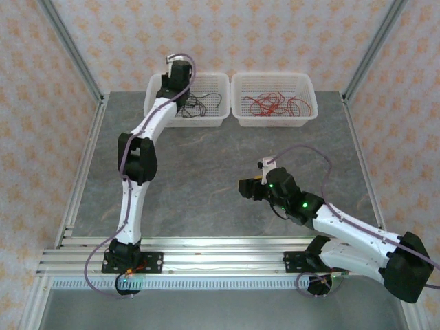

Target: Untangle the cables

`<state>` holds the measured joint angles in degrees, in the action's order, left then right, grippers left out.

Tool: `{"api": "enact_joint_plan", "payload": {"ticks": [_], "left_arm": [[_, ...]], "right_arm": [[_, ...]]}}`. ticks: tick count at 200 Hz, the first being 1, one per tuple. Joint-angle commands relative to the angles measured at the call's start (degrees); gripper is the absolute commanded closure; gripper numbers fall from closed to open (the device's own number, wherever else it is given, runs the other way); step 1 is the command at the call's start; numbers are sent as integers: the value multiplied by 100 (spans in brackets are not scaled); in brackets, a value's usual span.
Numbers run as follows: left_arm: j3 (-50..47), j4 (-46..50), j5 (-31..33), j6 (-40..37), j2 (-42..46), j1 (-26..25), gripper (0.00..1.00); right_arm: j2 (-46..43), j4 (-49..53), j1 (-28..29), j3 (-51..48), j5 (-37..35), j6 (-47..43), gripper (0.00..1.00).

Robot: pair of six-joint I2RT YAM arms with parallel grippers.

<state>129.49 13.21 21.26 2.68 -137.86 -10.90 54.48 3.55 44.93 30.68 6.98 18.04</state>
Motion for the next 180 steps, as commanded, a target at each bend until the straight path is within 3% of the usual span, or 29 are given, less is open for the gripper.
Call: {"api": "enact_joint_plan", "payload": {"ticks": [1,42,107,137,163,180], "left_arm": [[164,1130,-926,912,-325,133,100],[149,1459,-1296,1006,-487,135,98],[236,1624,-1307,920,-389,136,52],[642,1733,-1348,840,-256,138,41],[1022,1852,-1338,728,-144,134,24],[1033,1783,-1320,678,46,132,22]], "right_arm": [[-78,228,-12,59,-217,71,33],[-78,262,-16,54,-301,77,33],[91,298,-11,182,-364,-121,33],[46,307,-16,176,-397,-134,33],[-2,397,-24,193,-516,-113,32],[-46,452,-19,219,-607,-99,32]]}}
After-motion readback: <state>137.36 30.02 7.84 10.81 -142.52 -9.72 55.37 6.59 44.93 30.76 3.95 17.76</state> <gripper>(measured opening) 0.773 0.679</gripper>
